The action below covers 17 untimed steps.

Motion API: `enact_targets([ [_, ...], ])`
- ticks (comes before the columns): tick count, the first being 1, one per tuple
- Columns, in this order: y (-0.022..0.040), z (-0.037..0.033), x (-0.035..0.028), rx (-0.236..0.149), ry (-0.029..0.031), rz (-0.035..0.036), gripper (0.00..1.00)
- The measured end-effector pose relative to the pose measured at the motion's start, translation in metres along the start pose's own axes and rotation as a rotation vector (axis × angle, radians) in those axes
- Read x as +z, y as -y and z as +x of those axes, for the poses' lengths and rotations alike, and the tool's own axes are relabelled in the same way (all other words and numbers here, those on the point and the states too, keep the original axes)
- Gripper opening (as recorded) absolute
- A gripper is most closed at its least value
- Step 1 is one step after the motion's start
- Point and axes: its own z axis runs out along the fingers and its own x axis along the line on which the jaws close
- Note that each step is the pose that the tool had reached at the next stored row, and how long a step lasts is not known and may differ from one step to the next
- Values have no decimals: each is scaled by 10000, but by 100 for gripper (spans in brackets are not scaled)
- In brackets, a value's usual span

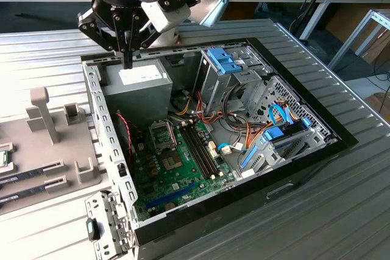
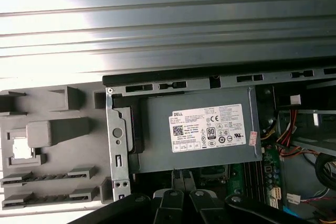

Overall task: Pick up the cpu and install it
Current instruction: 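Reach for the cpu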

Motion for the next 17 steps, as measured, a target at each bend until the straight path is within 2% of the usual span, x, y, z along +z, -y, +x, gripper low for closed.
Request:
enact_targets([
  [17,13,173,-5,0,0,0,10],
])
